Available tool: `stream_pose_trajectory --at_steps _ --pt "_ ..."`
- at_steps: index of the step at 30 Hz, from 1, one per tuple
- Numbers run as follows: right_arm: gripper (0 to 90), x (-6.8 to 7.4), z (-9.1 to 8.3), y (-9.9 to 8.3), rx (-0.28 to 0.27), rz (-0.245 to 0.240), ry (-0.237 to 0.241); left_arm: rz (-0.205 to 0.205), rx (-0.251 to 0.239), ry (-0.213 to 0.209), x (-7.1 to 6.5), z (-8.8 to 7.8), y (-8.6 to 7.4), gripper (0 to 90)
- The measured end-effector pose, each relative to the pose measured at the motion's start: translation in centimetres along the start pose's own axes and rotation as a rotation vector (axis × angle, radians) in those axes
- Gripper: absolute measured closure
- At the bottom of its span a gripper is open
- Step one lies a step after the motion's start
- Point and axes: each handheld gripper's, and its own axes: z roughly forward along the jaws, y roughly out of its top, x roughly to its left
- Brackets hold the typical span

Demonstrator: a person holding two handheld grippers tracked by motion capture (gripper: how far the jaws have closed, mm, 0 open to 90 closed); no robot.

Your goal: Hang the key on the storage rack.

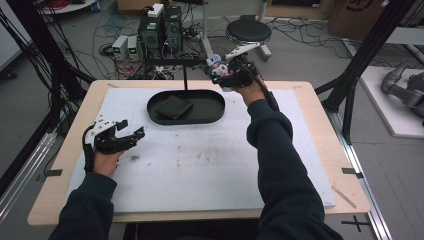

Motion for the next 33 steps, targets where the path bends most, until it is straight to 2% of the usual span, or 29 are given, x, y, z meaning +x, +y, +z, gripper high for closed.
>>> stream_pose_trajectory --at_steps 3,7,9,11,13,15,17,20,24,29,33 --pt "37.0 -0.6 0.6 0.5 0.011 0.02 -0.011 -0.001 -0.003 0.002 0.0 0.0 0.0 25.9" --pt "37.0 -1.2 1.1 0.9 -0.008 0.05 -0.034 -0.013 -0.007 0.005 0.2 -0.1 0.0 25.9" --pt "36.9 -1.6 1.3 0.9 -0.015 0.065 -0.057 -0.013 -0.007 0.008 0.3 -0.2 0.0 25.9" --pt "36.9 -1.9 1.4 0.7 0.0 0.074 -0.091 -0.017 -0.009 0.009 0.4 -0.2 0.0 25.9" --pt "36.9 -2.2 1.5 0.3 0.038 0.078 -0.145 -0.016 -0.008 0.012 0.4 -0.3 0.0 25.9" --pt "36.9 -2.5 1.7 -0.5 0.064 0.085 -0.176 -0.014 -0.006 0.011 0.4 -0.3 0.0 25.9" --pt "37.0 -2.7 2.0 -1.3 0.078 0.101 -0.173 -0.012 -0.005 0.011 0.4 -0.3 0.0 25.9" --pt "37.1 -2.4 2.8 -2.6 0.11 0.093 -0.175 -0.012 -0.004 0.008 0.3 -0.3 0.0 25.8" --pt "37.2 -1.9 4.2 -3.7 0.14 0.1 -0.154 -0.01 0.0 0.01 0.3 -0.3 0.0 25.9" --pt "37.5 -0.9 6.2 -4.1 0.16 0.089 -0.132 -0.016 -0.003 0.006 0.3 -0.3 0.0 25.8" --pt "37.7 -0.3 7.3 -4.2 0.153 0.096 -0.117 -0.012 0.0 0.005 0.3 -0.2 -0.1 25.9"
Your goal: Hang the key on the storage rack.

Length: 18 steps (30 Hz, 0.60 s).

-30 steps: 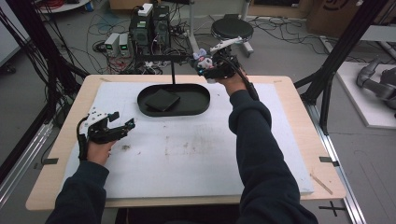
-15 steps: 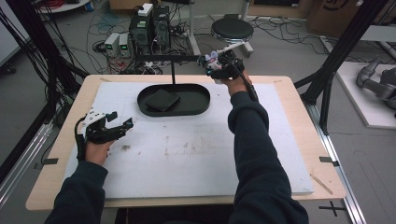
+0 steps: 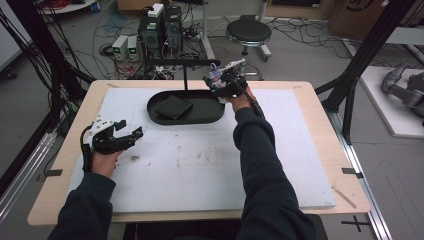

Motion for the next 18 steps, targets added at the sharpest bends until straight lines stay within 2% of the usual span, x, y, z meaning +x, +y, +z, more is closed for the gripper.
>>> stream_pose_trajectory --at_steps 3,5,8,10,13,18 --pt "36.9 0.2 0.5 -0.2 -0.002 0.02 0.008 0.001 0.003 -0.003 0.0 0.0 0.0 25.8" --pt "33.3 0.1 0.5 -0.3 -0.015 0.051 0.014 0.0 0.003 -0.004 0.0 0.0 0.0 25.9" --pt "28.5 -0.3 0.4 -0.6 -0.023 0.089 0.042 0.0 0.003 -0.004 0.0 0.0 0.0 25.8" --pt "27.4 -0.6 0.2 -0.8 -0.035 0.094 0.059 0.003 0.005 -0.006 0.0 0.0 0.0 25.9" --pt "23.6 -1.3 -0.9 -1.7 -0.089 0.098 0.08 -0.002 0.004 -0.01 -0.1 0.1 0.0 25.9" --pt "21.9 -2.6 -3.3 -2.9 -0.078 0.094 0.111 -0.008 0.0 -0.014 -0.1 0.2 -0.1 25.9"
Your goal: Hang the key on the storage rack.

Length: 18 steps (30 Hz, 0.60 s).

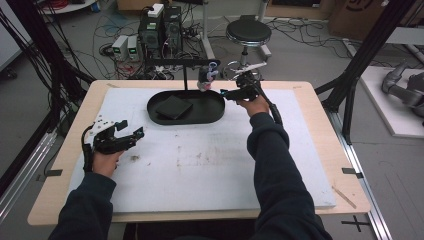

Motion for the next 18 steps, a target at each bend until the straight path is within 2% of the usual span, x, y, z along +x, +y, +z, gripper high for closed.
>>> stream_pose_trajectory --at_steps 3,5,7,10,12,14,15,16,18 --pt "22.1 -0.3 -2.0 -0.2 -0.025 -0.012 0.014 -0.005 -0.007 0.004 0.0 -0.1 0.0 25.8" --pt "24.9 -0.2 -3.6 -0.9 -0.108 -0.033 0.036 -0.006 -0.005 0.004 0.1 -0.1 0.0 25.8" --pt "23.1 -0.1 -5.2 -1.3 -0.105 -0.039 0.032 -0.009 -0.005 0.003 0.0 0.0 0.0 25.8" --pt "22.9 0.2 -7.5 -2.8 -0.139 -0.058 0.038 -0.004 -0.002 0.002 0.0 0.0 0.0 25.8" --pt "20.7 0.3 -8.7 -3.7 -0.085 -0.061 0.025 -0.004 0.0 0.0 0.0 0.0 0.0 25.8" --pt "20.7 0.4 -9.8 -5.3 -0.096 -0.082 0.006 -0.011 -0.005 -0.001 0.0 0.0 0.0 25.8" --pt "20.7 0.4 -10.0 -5.6 -0.061 -0.08 -0.009 -0.008 -0.002 -0.001 -0.1 0.0 0.0 25.8" --pt "20.7 0.5 -10.2 -6.3 -0.051 -0.082 -0.03 -0.006 -0.004 -0.001 -0.1 0.0 0.0 25.7" --pt "20.7 0.5 -10.6 -8.0 -0.067 -0.082 -0.04 -0.003 0.001 -0.003 -0.2 0.0 0.0 25.7"
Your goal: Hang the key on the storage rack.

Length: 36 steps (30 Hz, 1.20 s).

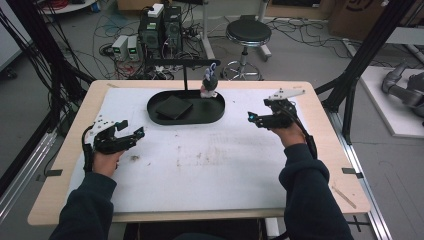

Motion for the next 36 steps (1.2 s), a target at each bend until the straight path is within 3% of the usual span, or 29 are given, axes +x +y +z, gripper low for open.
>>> stream_pose_trajectory --at_steps 5,13,18,36 --pt "20.7 0.5 -0.7 -3.0 -0.006 0.013 -0.02 0.016 0.002 -0.006 -0.3 0.1 0.0 25.7" --pt "20.7 0.8 -1.1 -5.2 -0.02 -0.001 -0.053 0.037 0.002 -0.01 -0.7 0.1 0.0 25.7" --pt "20.7 1.1 -0.9 -6.6 -0.019 0.018 -0.06 0.049 0.007 -0.014 -1.0 0.0 0.0 25.7" --pt "20.8 1.0 -0.4 -7.9 0.022 0.015 -0.072 0.058 0.004 -0.019 -1.2 -0.1 0.0 25.7"
